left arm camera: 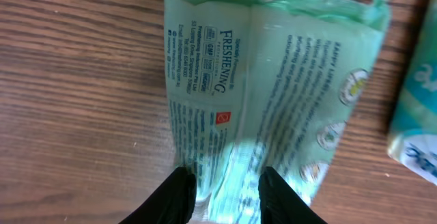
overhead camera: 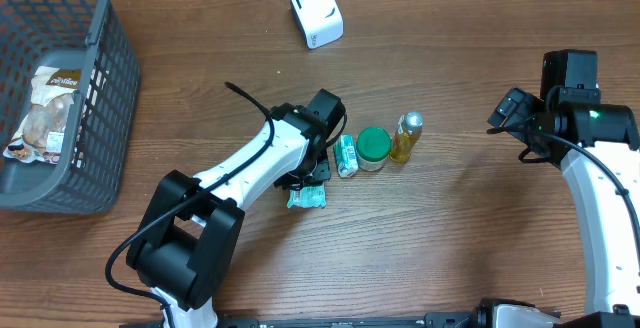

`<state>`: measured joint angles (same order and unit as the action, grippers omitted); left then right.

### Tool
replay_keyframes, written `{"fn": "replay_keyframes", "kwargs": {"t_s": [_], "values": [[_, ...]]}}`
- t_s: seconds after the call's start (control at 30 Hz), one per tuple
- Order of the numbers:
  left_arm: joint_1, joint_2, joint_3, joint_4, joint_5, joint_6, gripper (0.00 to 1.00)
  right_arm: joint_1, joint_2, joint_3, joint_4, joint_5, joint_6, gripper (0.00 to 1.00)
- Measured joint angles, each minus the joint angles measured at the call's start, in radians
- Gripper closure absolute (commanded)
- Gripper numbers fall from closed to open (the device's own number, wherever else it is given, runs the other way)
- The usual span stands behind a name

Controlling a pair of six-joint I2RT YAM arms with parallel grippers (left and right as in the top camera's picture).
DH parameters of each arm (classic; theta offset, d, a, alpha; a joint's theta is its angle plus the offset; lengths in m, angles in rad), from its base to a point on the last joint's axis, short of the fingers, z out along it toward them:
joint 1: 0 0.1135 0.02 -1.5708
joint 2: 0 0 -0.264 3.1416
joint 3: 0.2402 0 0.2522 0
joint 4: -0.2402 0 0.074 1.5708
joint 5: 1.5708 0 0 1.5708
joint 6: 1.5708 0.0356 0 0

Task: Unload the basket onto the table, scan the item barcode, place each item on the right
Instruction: 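Lower the wipes packet flat left of the tissue pack and release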

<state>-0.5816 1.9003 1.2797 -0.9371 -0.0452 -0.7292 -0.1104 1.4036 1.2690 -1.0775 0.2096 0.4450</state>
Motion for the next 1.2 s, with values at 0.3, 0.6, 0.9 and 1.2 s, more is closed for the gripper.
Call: {"fn": "replay_keyframes", "kwargs": {"t_s": [0.3,0.6,0.9,1.2], "values": [[0.0,-0.004,-0.05,0.069,0.003,0.0,0.67,0.0,0.0,0.0,0.0,0.0,0.0,0.0],[0.006,0.0,0.012,-0.018,0.0,0.057,0.51,0.0,0.0,0.0,-0.001,0.0,0.0,0.0],[0.008,0.0,0.1,-0.106,0.031,0.13,0.51,0.0,0.0,0.0,0.0,0.0,0.0,0.0],[0.008,0.0,0.021,-0.077,0.054,0.153,0.53,0.0,0.0,0.0,0.0,0.0,0.0,0.0]]}}
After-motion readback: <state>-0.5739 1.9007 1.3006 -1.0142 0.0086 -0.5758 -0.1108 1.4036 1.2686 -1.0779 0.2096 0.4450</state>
